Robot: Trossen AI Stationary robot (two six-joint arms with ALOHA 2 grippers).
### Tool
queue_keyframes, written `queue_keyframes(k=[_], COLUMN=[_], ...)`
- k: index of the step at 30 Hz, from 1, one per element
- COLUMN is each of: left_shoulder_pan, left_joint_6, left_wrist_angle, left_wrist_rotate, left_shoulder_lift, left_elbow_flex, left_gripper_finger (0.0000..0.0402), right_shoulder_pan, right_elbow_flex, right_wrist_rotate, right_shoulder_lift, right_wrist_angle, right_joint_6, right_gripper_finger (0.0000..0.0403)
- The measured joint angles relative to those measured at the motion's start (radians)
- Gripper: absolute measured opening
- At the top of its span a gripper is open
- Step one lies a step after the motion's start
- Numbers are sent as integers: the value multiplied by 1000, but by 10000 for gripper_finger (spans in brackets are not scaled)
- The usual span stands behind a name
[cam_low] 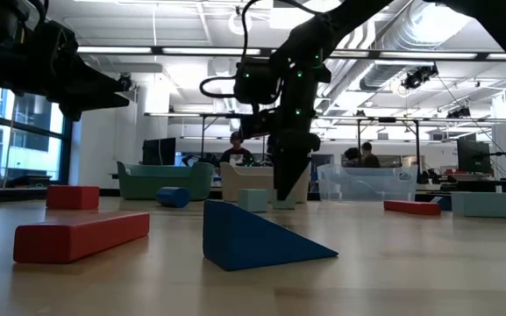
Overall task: Sort & place blocks by color
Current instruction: Put the light blue block into the transparent bin
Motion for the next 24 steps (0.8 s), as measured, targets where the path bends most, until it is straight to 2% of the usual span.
queue_keyframes(k=[6,14,20,24], left_shoulder_pan=[0,0,0,0], left_joint_6=[0,0,-3,-84], left_wrist_angle=[0,0,0,0], left_wrist_rotate=[0,0,0,0], left_shoulder_lift=[0,0,0,0], left_elbow_flex=[0,0,0,0], left_gripper_finger=[147,147,147,147], right_shoulder_pan=[0,0,1,3], right_elbow_flex=[0,0,0,29], right_wrist_rotate=[-2,-1,-2,-3], right_shoulder_lift=[0,-2,-5,-9], right_wrist_angle=[-9,-13,-27,-83], right_joint_6=[1,34,88,109], right_gripper_finger=[171,105,105,105])
